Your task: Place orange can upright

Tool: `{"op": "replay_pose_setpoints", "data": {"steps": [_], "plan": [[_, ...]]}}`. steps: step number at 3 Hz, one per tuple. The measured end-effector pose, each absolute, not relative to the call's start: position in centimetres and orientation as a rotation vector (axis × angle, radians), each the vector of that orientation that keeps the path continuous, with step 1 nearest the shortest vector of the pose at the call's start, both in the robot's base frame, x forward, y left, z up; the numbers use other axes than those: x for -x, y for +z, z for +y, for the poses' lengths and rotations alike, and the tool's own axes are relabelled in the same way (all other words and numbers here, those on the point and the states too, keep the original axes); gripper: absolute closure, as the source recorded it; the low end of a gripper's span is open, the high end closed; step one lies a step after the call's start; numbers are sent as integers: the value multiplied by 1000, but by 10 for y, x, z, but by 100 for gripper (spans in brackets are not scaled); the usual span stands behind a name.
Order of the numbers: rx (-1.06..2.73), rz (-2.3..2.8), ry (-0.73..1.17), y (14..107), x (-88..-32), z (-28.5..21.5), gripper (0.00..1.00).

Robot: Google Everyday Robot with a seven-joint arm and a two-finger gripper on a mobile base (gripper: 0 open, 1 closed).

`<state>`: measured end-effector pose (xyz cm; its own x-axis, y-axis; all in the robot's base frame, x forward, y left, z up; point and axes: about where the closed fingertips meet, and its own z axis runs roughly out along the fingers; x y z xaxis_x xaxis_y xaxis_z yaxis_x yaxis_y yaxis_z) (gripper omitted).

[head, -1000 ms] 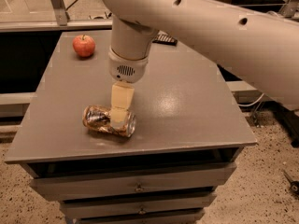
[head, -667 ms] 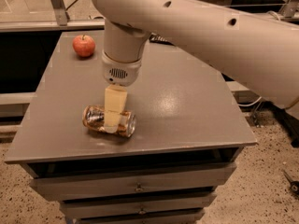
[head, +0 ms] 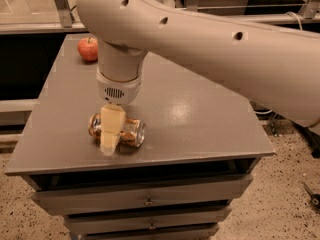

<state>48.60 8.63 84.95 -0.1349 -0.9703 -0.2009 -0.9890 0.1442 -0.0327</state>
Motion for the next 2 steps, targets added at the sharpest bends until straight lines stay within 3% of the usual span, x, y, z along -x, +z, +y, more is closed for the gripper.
{"op": "replay_pose_setpoints", "data": {"steps": [1,2], "plan": [[1854,2282,101,848,-482,95,16],[1785,2312,63,847,-480,101,39]]}}
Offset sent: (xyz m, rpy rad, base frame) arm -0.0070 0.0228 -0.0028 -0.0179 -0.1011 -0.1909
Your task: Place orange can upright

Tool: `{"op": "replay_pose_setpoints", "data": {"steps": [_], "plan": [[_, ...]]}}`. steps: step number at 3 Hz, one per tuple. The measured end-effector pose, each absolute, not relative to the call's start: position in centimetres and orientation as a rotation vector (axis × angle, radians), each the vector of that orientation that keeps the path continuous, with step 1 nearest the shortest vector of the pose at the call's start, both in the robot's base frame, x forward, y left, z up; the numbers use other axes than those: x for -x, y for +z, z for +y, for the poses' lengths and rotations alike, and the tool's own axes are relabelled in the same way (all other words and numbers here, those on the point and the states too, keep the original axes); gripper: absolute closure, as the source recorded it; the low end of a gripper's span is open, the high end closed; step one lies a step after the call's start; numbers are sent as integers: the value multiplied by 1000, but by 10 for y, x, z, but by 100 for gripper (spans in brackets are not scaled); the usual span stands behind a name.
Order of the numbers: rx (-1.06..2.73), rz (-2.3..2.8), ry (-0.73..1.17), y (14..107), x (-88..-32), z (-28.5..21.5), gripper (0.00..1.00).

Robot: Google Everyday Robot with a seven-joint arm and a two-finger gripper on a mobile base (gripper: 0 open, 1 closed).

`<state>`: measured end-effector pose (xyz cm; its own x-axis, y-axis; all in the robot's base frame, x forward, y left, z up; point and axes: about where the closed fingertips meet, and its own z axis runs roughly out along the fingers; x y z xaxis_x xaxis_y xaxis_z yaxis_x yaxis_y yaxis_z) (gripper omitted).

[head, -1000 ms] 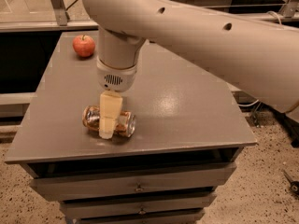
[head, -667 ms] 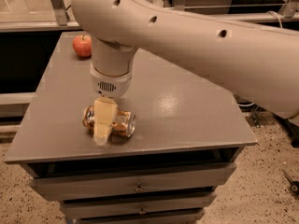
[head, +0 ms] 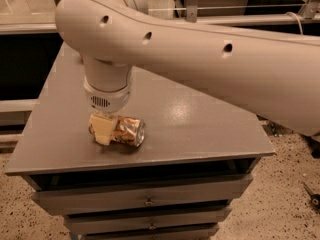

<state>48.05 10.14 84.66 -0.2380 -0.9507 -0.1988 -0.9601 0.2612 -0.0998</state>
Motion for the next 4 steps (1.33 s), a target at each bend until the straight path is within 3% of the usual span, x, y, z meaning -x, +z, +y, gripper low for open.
{"op": "replay_pose_setpoints", "data": {"steps": [2,3,4], "plan": [[1703,2287,102,859,-481,108,85],[1618,2173,205,895,-499,101,100],[1498,2008,355,937,-533,86,100]]}}
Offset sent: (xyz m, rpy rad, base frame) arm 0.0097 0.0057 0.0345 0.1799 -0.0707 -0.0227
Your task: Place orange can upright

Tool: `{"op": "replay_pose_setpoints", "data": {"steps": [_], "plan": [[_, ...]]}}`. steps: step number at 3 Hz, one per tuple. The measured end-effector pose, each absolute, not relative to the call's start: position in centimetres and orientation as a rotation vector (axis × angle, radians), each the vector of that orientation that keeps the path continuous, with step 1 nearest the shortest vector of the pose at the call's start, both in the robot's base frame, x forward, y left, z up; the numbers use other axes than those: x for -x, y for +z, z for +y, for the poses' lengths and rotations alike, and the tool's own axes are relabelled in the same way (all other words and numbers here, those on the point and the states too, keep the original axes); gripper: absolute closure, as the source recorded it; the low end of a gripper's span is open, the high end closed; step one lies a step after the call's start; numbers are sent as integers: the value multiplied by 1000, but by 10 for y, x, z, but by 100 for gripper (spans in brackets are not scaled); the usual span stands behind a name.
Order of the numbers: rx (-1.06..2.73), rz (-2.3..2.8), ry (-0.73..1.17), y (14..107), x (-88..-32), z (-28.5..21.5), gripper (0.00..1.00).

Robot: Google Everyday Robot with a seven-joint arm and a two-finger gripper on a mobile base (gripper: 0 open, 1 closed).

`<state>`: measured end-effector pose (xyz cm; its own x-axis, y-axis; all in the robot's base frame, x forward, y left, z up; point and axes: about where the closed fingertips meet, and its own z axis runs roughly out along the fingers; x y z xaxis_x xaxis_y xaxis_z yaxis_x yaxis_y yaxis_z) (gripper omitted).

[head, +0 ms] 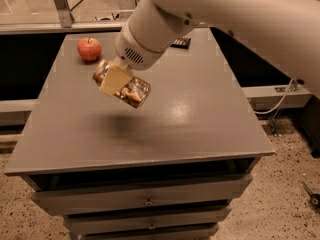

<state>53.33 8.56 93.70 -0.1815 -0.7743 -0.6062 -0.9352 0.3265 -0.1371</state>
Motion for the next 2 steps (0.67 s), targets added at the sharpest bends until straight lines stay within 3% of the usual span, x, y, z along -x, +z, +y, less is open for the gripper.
{"op": "replay_pose_setpoints", "data": {"steps": [2], "plan": [[1304,1649,779,987,-567,63,100]]}}
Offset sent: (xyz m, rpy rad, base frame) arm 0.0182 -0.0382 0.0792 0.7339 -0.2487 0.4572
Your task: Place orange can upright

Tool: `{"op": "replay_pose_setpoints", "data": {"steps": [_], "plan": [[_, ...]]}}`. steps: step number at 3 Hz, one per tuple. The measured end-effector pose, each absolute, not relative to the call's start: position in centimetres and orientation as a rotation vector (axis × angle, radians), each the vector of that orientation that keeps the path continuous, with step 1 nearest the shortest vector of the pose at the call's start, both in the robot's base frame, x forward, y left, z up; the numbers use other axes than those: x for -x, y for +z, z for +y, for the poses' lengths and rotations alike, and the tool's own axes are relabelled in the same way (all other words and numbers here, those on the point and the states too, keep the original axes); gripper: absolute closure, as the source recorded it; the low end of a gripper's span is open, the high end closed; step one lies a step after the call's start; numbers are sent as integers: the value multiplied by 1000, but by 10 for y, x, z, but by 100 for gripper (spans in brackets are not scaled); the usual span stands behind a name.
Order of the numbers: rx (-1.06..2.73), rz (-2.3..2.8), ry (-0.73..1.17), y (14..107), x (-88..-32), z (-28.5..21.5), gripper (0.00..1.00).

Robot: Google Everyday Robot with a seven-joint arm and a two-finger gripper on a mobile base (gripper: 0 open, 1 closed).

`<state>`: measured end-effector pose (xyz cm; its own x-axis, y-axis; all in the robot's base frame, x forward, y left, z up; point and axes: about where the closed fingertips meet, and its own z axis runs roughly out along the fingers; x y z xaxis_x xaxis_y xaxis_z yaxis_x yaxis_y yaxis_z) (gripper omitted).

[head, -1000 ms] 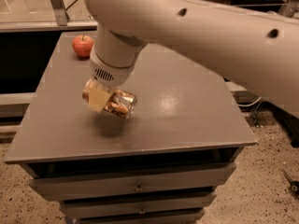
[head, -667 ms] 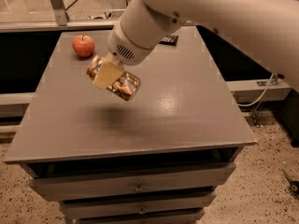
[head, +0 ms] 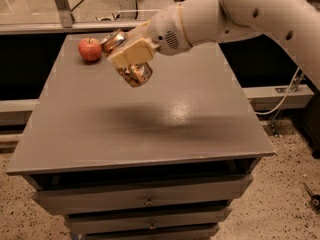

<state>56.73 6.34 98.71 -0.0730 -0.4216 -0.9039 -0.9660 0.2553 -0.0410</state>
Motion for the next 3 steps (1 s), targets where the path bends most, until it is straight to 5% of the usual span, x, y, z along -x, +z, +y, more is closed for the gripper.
{"op": "replay_pose_setpoints", "data": {"steps": [1,3], "plan": [[1269,1440,934,996,-555,61,100],[1344,1186,950,988,-525,59,100]]}}
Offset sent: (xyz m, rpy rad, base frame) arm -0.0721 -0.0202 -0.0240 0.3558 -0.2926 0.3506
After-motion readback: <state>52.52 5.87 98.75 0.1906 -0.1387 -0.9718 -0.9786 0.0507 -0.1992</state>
